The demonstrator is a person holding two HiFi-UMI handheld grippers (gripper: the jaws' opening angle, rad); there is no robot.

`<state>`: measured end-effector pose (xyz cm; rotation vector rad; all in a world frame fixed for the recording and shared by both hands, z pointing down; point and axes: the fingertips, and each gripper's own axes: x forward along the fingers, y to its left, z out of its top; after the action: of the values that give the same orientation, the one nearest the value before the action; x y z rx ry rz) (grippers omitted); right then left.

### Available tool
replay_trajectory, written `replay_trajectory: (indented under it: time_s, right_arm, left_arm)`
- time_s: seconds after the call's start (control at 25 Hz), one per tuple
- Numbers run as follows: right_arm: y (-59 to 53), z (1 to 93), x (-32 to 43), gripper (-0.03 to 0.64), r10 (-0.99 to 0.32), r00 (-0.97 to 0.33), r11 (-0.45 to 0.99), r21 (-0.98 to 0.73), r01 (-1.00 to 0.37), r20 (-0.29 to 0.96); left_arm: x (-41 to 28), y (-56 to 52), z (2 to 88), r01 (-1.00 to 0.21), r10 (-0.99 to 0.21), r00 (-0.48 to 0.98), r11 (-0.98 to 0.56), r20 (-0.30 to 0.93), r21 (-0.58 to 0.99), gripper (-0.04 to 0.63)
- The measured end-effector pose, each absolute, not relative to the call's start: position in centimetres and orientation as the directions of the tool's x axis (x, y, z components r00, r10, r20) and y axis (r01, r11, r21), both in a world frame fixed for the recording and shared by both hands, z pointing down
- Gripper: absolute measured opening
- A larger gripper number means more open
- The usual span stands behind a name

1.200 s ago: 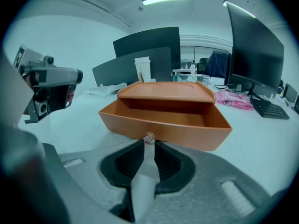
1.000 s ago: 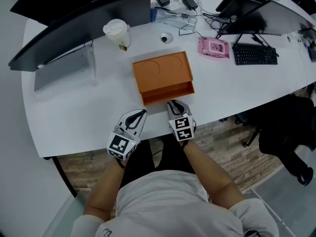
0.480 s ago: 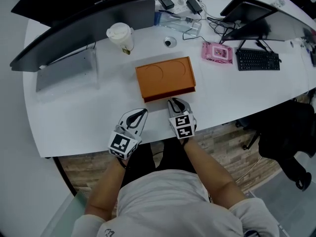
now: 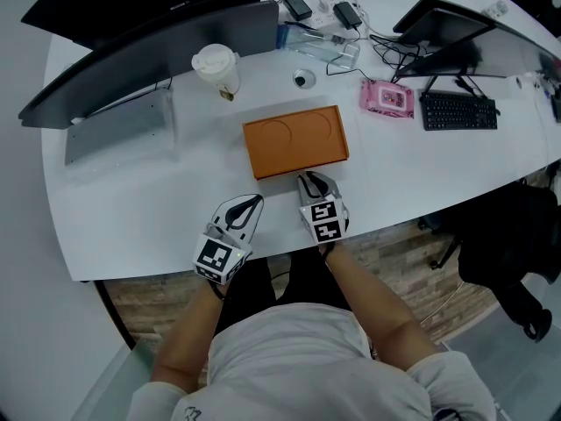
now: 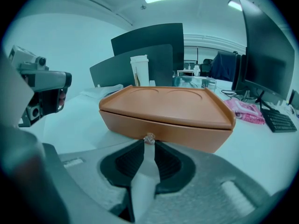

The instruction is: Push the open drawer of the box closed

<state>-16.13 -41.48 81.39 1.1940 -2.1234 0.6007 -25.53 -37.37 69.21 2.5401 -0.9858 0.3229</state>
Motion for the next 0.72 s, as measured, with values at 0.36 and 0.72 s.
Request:
replay_trajectory:
  time_s: [0.36, 0.72]
  right_arm:
    - [-41.6, 81.5, -16.3, 0.074, -0.594, -0.395, 0.481, -0.084, -0.873, 0.701]
    - [-42.0, 81.5, -16.5, 0.08, -0.605, -0.398, 0.487, -0.075, -0.87, 0.689]
  left_arm:
    - [-25.9, -37.1, 69.4, -0.684, -0.594, 0.726, -0.674, 0.346, 0.279, -0.002]
    - [-25.9, -36.1, 69.7, -0.682, -0.589, 0.728, -0.673, 0.349, 0.285, -0.002]
